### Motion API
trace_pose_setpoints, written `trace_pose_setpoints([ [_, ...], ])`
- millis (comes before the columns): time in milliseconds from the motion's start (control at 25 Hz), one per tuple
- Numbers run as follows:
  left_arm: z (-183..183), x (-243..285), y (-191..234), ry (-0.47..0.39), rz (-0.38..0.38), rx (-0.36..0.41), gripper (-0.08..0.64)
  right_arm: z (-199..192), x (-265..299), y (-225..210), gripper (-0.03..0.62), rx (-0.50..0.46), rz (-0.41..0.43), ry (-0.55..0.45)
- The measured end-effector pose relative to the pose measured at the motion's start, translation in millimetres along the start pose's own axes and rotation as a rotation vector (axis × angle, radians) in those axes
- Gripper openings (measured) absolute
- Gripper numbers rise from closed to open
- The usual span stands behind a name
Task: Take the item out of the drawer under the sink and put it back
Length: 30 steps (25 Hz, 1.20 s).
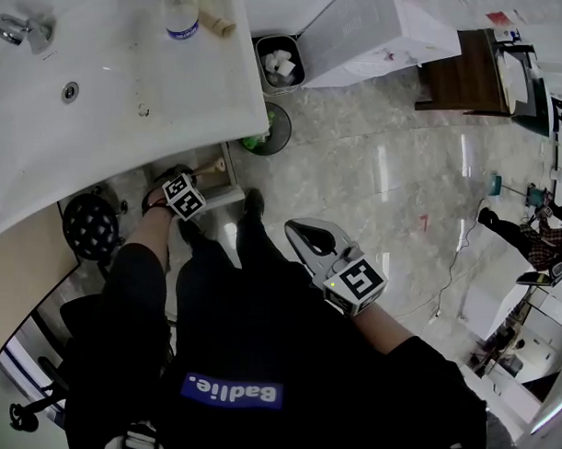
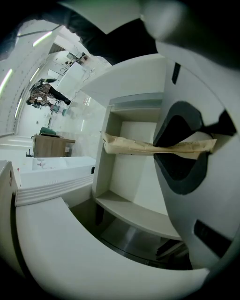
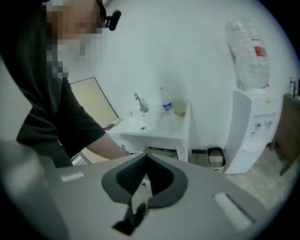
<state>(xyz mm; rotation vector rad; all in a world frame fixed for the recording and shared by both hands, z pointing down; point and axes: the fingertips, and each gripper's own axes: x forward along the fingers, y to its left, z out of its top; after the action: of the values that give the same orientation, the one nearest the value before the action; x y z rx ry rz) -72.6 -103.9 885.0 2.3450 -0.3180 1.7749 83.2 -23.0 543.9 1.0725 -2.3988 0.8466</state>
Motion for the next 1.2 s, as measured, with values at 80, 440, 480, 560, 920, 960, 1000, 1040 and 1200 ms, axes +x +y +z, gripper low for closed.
trace_pose_setpoints([
  [80,-3,4,0,0.01,0.003,0.007,0.043,-1,-4,0,0.002,-0.002,-0.011,0.0],
  [440,-12,19,3,0.068,0.007,0.023,0.044,-17,-17,-3,0.002,0.0,-0.066,0.014],
  [480,-12,19,3,0.068,0.006,0.021,0.044,-16,-17,-1,0.002,0.002,-0.063,0.01],
  [560,-12,18,4,0.063,0.003,0.022,0.056,-14,-18,2,0.002,-0.006,-0.058,0.0],
  [920,3,-19,9,-0.002,0.034,-0.067,0.123,-4,-28,16,0.003,-0.028,-0.041,-0.052],
  [960,7,-28,9,-0.022,0.038,-0.08,0.123,0,-28,19,0.003,-0.031,-0.034,-0.058],
  [1000,11,-37,9,-0.043,0.04,-0.098,0.123,3,-28,21,0.003,-0.035,-0.027,-0.065],
  [1040,15,-46,9,-0.062,0.042,-0.118,0.123,7,-27,24,0.003,-0.041,-0.02,-0.073],
  [1200,21,-82,8,-0.116,0.055,-0.161,0.123,24,-22,34,0.002,-0.057,0.007,-0.111],
])
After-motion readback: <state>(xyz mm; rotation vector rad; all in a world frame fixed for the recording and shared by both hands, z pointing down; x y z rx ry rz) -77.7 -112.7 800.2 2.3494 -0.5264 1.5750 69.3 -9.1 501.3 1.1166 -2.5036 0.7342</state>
